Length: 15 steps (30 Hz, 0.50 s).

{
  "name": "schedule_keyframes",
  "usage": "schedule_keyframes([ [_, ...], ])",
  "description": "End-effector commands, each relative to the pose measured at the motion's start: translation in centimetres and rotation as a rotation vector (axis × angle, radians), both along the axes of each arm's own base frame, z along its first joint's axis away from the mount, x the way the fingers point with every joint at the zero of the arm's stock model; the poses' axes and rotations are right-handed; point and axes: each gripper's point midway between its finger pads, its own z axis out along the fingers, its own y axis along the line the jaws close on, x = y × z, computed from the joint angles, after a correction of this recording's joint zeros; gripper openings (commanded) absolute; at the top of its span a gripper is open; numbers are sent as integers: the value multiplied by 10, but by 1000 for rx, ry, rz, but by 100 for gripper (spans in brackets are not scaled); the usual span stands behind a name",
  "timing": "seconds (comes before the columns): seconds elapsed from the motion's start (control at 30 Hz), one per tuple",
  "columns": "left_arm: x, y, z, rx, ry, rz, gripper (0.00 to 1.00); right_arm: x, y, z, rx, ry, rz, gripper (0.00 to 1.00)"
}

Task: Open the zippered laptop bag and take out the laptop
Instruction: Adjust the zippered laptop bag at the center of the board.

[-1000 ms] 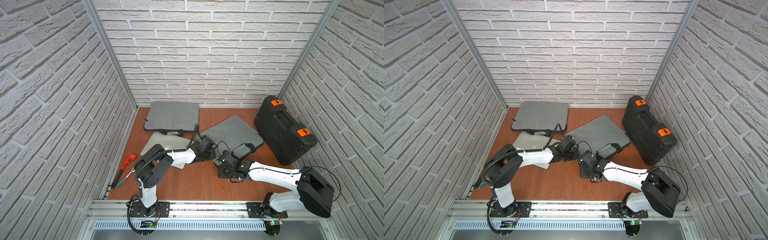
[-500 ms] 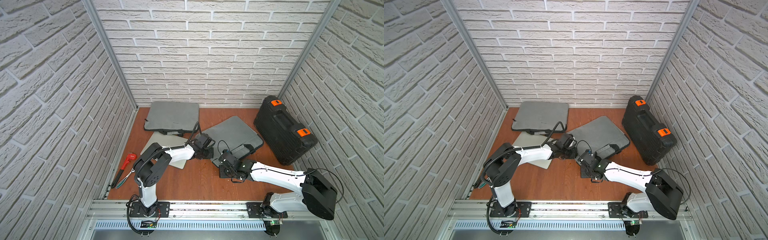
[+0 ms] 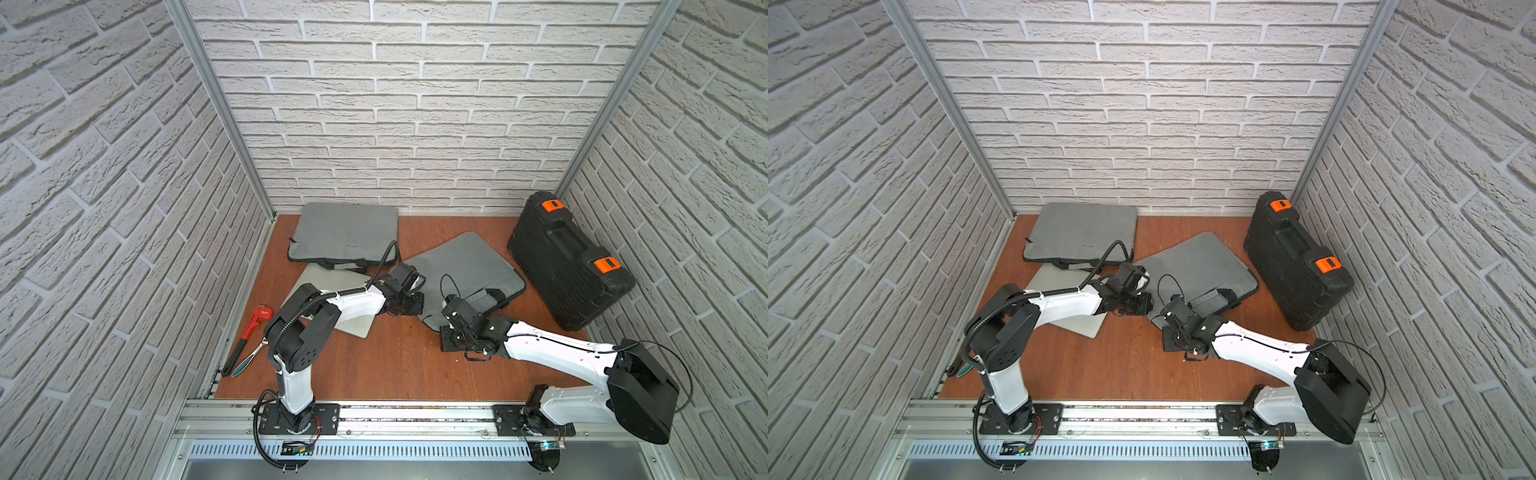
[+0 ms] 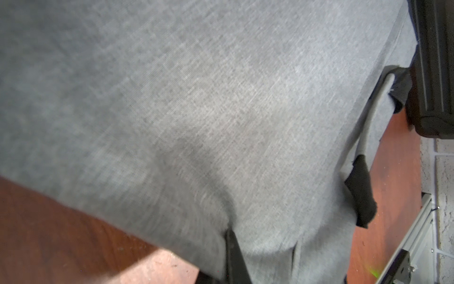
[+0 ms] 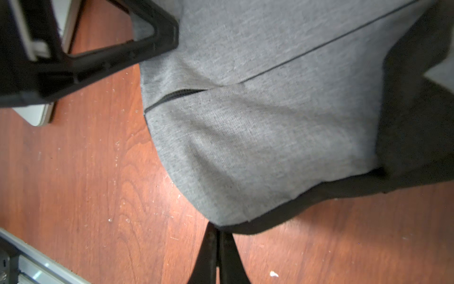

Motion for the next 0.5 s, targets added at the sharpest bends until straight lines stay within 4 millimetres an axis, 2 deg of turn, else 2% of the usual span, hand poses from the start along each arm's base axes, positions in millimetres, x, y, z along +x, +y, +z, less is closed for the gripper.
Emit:
schedule_keyframes([
  [0.0, 15, 44, -22, 176, -3, 34, 0, -16, -47, -9, -155, 48, -43, 6],
  [0.13, 25, 44, -21, 194, -19, 26, 0, -27, -53, -13, -165, 90, -25, 6],
  [0.47, 56, 49, -17, 190, -60, 90, 0, -42, -42, -28, -108, 180, 6, 6],
])
